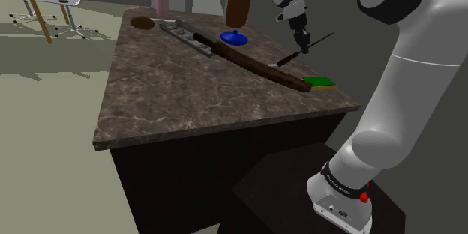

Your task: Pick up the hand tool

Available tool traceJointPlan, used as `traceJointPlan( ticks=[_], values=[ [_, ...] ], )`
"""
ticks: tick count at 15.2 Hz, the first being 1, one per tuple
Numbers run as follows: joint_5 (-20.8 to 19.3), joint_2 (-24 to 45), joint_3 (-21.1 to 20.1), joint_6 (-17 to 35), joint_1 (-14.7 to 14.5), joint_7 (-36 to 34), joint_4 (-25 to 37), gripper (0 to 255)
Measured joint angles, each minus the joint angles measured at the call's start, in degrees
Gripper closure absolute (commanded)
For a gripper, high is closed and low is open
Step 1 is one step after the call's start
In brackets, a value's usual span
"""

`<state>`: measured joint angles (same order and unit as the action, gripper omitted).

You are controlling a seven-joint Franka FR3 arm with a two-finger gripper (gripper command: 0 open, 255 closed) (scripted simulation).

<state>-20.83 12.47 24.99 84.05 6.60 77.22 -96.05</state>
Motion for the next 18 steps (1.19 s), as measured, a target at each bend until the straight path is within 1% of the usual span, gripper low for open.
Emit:
traceJointPlan(
  ticks=[4, 18],
  values=[
    [0.0, 0.05, 0.01, -0.71, 0.01, 0.38, 0.81, 255],
    [-0.22, 0.04, -0.12, -9.75, -0.37, 4.04, 10.44, 255]
  ],
)
